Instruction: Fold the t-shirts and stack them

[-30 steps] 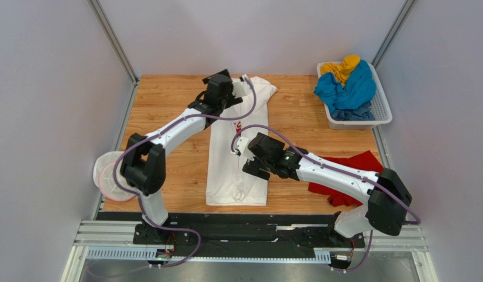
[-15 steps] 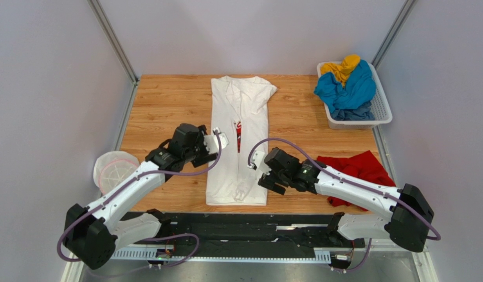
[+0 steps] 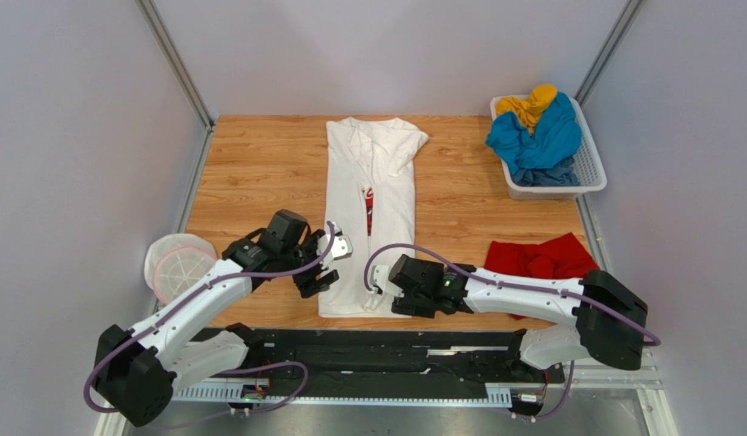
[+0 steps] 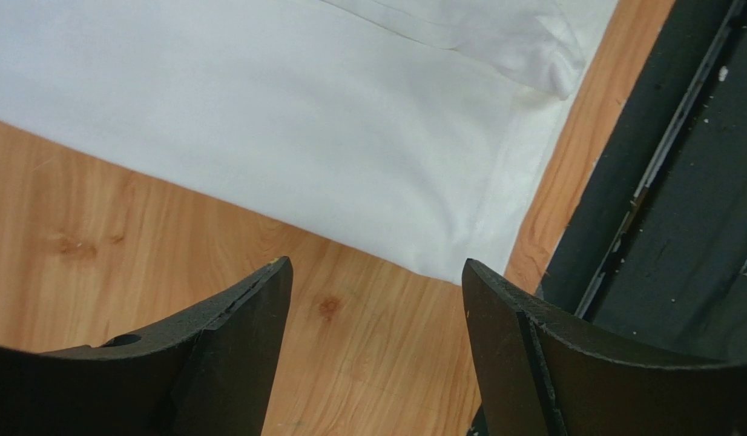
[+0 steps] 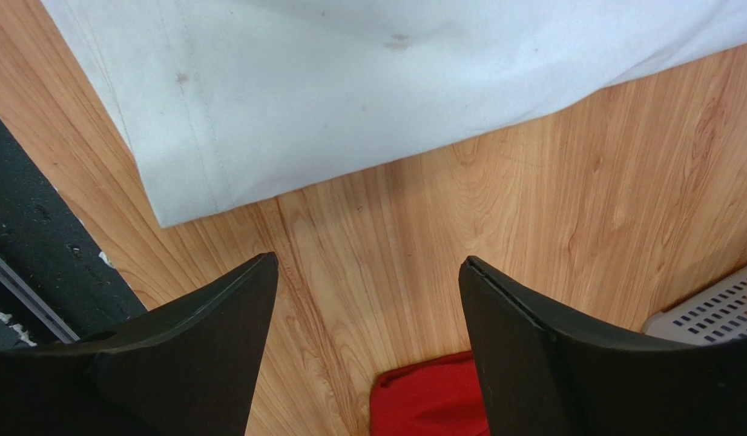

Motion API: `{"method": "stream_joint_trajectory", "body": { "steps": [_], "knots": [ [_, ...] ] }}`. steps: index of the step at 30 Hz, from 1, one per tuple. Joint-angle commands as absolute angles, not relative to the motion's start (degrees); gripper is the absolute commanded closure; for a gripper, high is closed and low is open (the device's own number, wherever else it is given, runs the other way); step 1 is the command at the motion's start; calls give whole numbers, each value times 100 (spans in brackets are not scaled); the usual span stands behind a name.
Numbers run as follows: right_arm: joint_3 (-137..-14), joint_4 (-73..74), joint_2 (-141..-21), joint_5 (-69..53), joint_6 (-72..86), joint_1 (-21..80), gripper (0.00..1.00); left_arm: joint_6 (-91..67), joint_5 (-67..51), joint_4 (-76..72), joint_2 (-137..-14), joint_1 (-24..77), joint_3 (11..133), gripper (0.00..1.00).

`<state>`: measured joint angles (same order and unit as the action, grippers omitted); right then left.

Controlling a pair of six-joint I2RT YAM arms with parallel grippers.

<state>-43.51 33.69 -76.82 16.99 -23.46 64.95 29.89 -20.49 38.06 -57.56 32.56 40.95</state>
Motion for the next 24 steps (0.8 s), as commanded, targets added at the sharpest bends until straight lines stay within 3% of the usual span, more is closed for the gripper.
{"method": "stream_joint_trajectory", "body": {
  "steps": [1, 14, 24],
  "knots": [
    [-4394, 2945, -7690, 1740, -2531, 6557, 23, 3504, -2698, 4262, -6116, 3278, 4122, 23],
    [-4421, 2742, -7857, 1863, -2531, 6636, 25, 4579, -2470, 4746, -6433, 3340, 3779, 24],
    [-4114, 2865, -7524, 1723, -2803, 6662, 27, 4474, -2663, 4992, -7285, 3612, 4402, 24]
  ]
}}
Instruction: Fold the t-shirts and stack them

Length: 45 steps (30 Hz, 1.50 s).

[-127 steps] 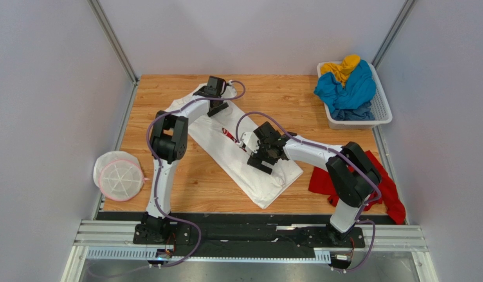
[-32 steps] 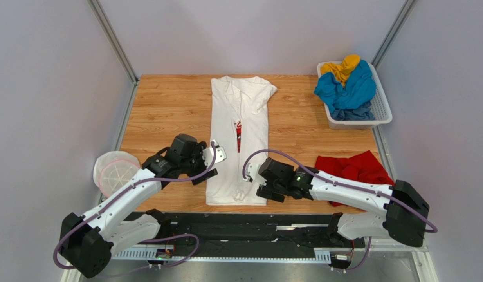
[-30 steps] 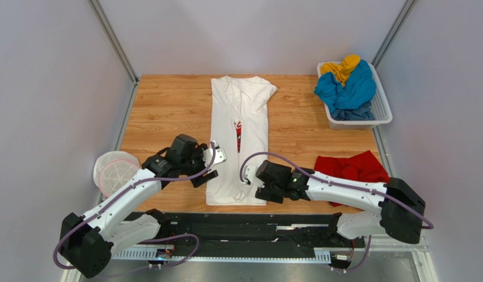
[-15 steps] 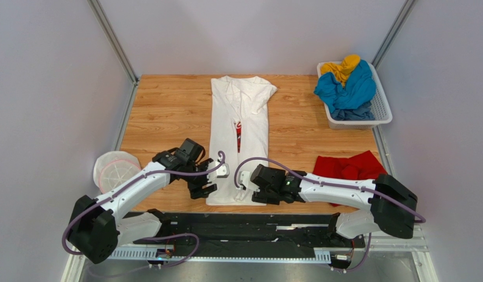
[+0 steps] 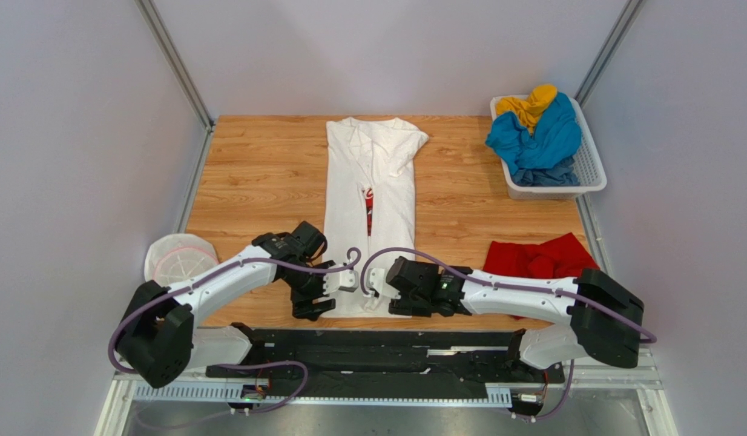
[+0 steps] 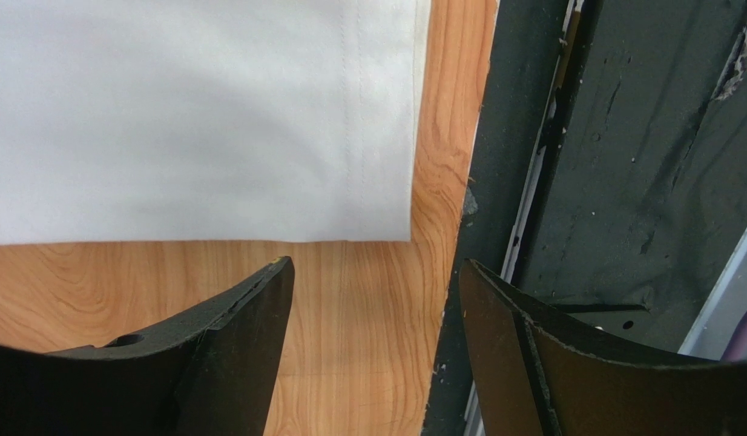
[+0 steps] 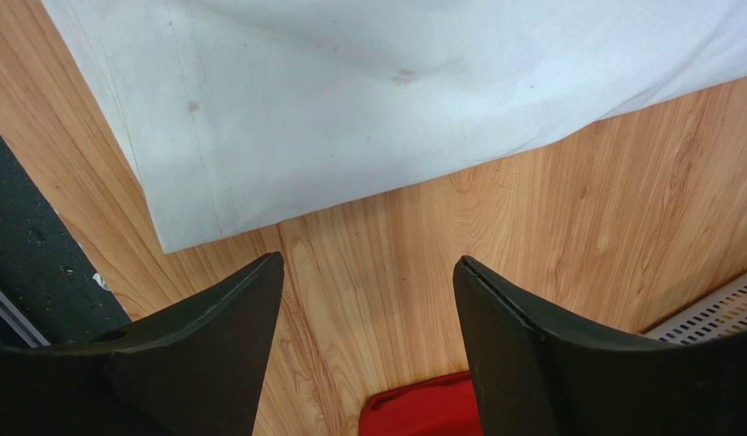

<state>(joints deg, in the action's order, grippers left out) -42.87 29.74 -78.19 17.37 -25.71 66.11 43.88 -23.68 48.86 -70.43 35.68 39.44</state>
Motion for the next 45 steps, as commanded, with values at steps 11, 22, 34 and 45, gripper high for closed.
{"method": "stream_joint_trajectory", "body": {
  "steps": [11, 22, 34, 45],
  "knots": [
    [-3595, 3155, -6539, 1398, -3129, 6680, 27, 4069, -2628, 5018, -7628, 3621, 4772, 25],
    [-3788, 2743, -6978, 1556, -3129, 7584, 28, 3964, -2224, 5133, -8095, 3946, 4896, 25],
    [-4016, 2233, -7654, 1477, -3340, 7629, 30, 3894, -2136, 4860, -8481, 3990, 4931, 25],
    [-3955, 1890, -8042, 1467, -3515, 7620, 34, 3894, -2109, 4781, -8675, 4052, 4887, 26]
  ]
}}
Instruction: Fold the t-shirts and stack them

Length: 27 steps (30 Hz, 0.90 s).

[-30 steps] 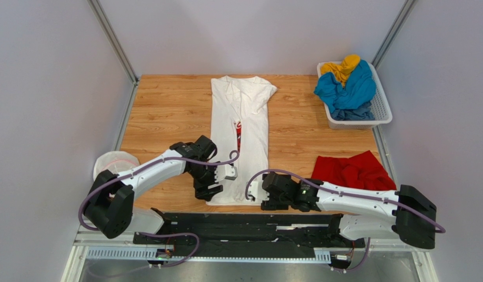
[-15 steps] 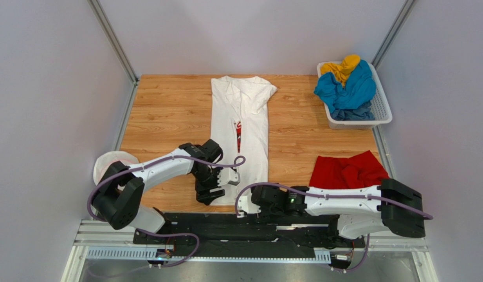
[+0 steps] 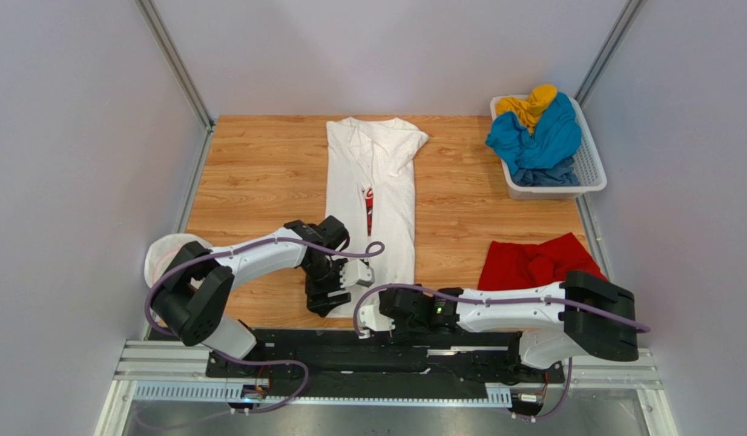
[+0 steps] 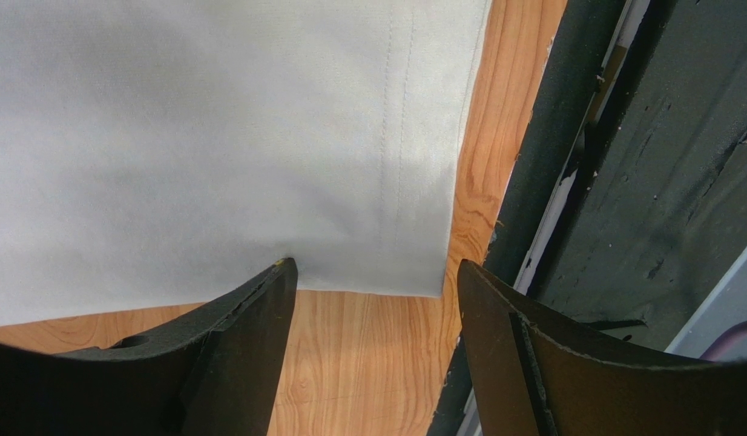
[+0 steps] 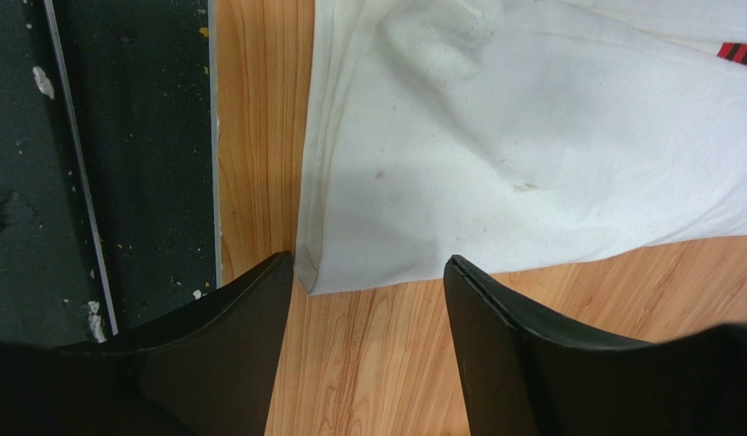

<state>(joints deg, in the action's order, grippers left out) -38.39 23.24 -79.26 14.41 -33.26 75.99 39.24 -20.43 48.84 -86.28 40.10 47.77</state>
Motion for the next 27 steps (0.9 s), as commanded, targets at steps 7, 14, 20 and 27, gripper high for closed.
{"method": "stream_joint_trajectory", "body": {
  "steps": [7, 14, 20, 27],
  "knots": [
    [-3885, 1784, -8112, 1485, -3559, 7620, 36, 3893, -2136, 4764, -8727, 4087, 4843, 26],
    [-3858, 1758, -8139, 1556, -3577, 7620, 37, 3832, -2004, 4755, -8982, 4174, 4922, 38],
    [-3814, 1802, -8104, 1600, -3586, 7611, 38, 3595, -1828, 4658, -9061, 4289, 4843, 49],
    [-3876, 1872, -8086, 1617, -3577, 7611, 39, 3384, -1811, 4667, -9202, 4552, 4808, 57]
  ]
}}
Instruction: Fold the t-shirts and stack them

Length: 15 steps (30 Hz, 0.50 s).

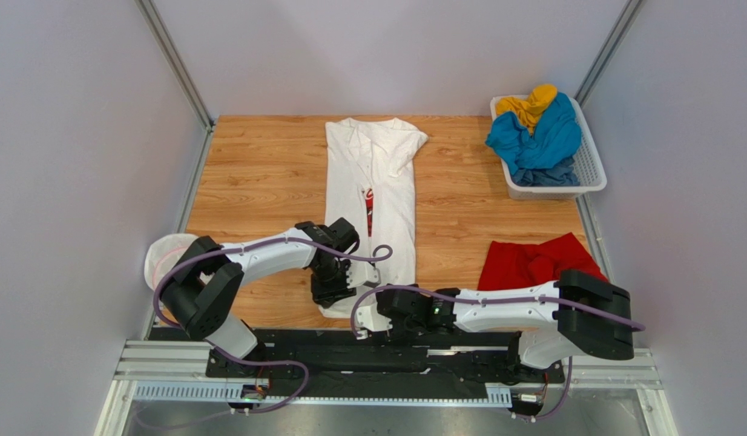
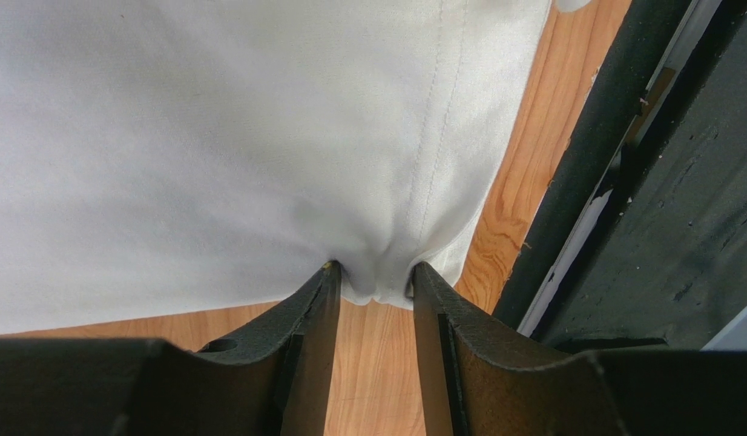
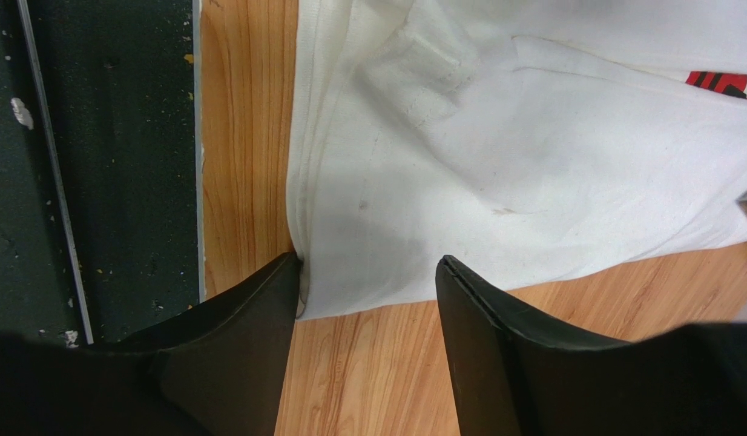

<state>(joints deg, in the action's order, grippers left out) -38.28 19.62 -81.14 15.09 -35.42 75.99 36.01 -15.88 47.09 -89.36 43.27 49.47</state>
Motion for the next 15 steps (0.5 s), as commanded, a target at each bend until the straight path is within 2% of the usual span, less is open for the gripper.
{"method": "stream_joint_trajectory", "body": {
  "steps": [1, 9, 12, 15],
  "knots": [
    [-3876, 1916, -8077, 1626, -3586, 7611, 40, 3375, -1776, 4710, -9193, 4570, 4825, 58],
    [-3981, 2092, -8007, 1547, -3498, 7611, 44, 3208, -1538, 4720, -9369, 4737, 4895, 62],
    [-3981, 2092, -8016, 1573, -3498, 7611, 53, 3129, -1477, 4658, -9369, 4755, 4887, 67],
    [-3981, 2092, -8024, 1591, -3498, 7603, 66, 3068, -1415, 4579, -9343, 4755, 4860, 76]
  ]
}}
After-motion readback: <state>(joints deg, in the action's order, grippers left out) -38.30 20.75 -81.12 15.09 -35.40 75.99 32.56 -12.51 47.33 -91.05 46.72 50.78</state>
